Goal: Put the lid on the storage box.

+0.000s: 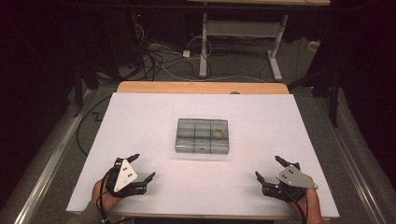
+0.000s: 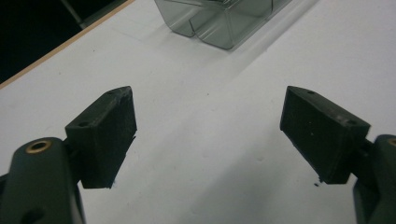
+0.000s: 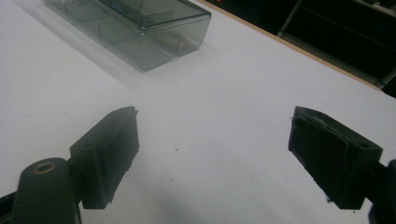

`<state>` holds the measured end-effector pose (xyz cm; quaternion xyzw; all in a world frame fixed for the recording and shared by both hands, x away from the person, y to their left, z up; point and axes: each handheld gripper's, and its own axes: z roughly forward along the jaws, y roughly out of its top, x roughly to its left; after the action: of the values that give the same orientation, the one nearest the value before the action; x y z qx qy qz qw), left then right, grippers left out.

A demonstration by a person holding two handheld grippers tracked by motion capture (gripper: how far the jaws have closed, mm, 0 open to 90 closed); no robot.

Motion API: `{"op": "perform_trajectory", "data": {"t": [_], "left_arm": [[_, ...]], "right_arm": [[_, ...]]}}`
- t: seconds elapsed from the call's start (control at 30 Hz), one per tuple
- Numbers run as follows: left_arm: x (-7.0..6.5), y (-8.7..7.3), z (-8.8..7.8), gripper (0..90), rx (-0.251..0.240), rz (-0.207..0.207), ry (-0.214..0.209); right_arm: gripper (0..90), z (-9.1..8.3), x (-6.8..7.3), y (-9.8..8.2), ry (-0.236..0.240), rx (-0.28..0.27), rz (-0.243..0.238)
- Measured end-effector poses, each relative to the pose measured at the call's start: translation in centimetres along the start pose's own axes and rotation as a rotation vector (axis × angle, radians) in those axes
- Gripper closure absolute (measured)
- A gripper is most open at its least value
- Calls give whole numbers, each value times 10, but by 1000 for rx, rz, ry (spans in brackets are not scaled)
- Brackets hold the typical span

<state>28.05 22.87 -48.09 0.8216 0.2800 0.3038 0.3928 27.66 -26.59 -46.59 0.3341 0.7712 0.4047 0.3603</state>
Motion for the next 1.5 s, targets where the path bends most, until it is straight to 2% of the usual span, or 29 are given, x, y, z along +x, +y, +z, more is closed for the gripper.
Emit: {"op": "perform_trajectory", "data": {"t": [0.17, 0.47, 0.83, 1.5], "left_arm": [[-1, 2, -1, 175, -9, 8, 6], [-1, 1, -2, 175, -6, 17, 7], [-3, 1, 0, 174, 4, 23, -5], [-1, 1, 3, 175, 12, 18, 2]], "right_arm": [[163, 0, -2, 0, -5, -18, 22], [163, -3, 1, 1, -12, -32, 6], [163, -2, 1, 0, -8, -29, 9], [163, 1, 0, -1, 3, -20, 11]]}}
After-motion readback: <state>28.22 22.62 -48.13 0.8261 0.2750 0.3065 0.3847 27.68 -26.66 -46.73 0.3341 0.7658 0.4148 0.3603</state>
